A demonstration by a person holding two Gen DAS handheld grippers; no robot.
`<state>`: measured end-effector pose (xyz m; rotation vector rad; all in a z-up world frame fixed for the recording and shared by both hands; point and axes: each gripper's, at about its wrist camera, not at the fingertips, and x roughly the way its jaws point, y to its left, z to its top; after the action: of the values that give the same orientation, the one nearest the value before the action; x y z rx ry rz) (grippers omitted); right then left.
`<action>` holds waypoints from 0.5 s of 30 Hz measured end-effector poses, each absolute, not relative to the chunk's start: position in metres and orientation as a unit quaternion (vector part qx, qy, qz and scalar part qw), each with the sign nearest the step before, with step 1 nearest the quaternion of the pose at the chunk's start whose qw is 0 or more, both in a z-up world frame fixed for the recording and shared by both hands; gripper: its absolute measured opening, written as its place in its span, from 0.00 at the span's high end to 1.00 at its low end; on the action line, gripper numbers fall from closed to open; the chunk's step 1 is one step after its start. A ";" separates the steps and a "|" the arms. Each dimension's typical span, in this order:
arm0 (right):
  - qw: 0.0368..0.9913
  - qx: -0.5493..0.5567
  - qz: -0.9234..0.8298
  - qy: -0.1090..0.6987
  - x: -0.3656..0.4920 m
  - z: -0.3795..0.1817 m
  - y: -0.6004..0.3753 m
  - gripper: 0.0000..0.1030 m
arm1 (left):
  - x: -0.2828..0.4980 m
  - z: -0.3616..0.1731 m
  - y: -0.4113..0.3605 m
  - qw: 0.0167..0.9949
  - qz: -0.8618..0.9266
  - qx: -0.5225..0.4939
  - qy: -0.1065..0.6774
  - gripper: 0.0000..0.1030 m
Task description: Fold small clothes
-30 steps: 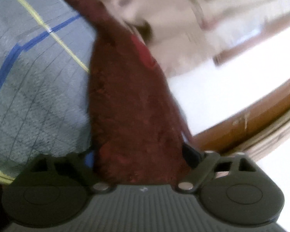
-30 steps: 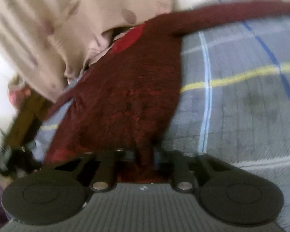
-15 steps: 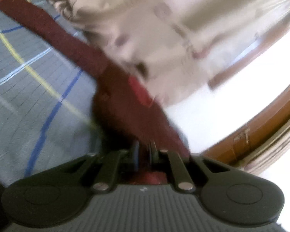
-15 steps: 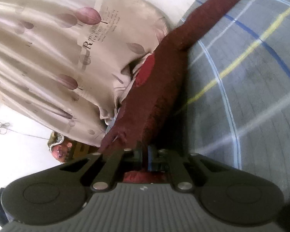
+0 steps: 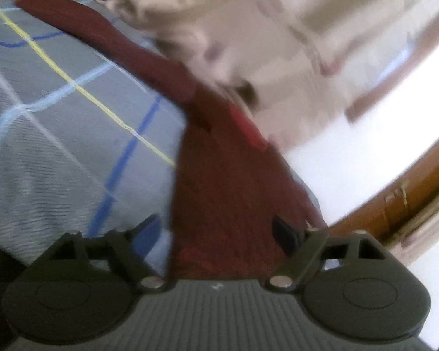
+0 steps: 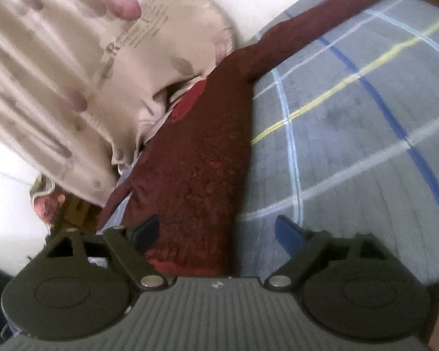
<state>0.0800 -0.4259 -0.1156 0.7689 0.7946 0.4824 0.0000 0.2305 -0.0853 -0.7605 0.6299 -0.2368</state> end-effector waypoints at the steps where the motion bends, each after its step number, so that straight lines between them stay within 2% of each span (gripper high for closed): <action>1: 0.820 0.366 0.230 0.375 0.084 -0.118 -0.425 0.17 | 0.008 -0.091 0.226 0.866 -0.119 -0.365 0.319 0.19; 3: 0.807 0.370 0.248 0.387 0.093 -0.124 -0.417 0.18 | 0.018 -0.104 0.216 0.845 -0.142 -0.377 0.350 0.19; 4: 0.804 0.366 0.250 0.397 0.096 -0.127 -0.411 0.24 | 0.023 -0.109 0.211 0.842 -0.152 -0.374 0.357 0.19; 5: 0.801 0.357 0.258 0.405 0.098 -0.129 -0.404 0.44 | 0.023 -0.110 0.207 0.850 -0.158 -0.363 0.347 0.20; 6: 0.798 0.344 0.272 0.415 0.099 -0.131 -0.395 0.58 | 0.024 -0.110 0.205 0.850 -0.159 -0.359 0.350 0.30; 7: 0.795 0.329 0.278 0.428 0.101 -0.131 -0.385 0.79 | 0.026 -0.111 0.205 0.844 -0.162 -0.364 0.359 0.77; 8: 0.796 0.318 0.276 0.435 0.101 -0.132 -0.379 0.81 | 0.028 -0.113 0.207 0.834 -0.163 -0.373 0.373 0.95; 9: 0.797 0.316 0.274 0.435 0.100 -0.132 -0.375 0.83 | 0.026 -0.112 0.210 0.835 -0.156 -0.375 0.372 0.92; 15: 0.766 0.432 0.300 0.369 0.079 -0.092 -0.403 0.85 | 0.002 -0.065 0.227 0.861 -0.163 -0.348 0.334 0.92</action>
<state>0.0792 -0.4030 -0.0915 0.9391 0.8019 0.6524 0.0023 0.2275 -0.0649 -0.7295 0.7005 -0.3410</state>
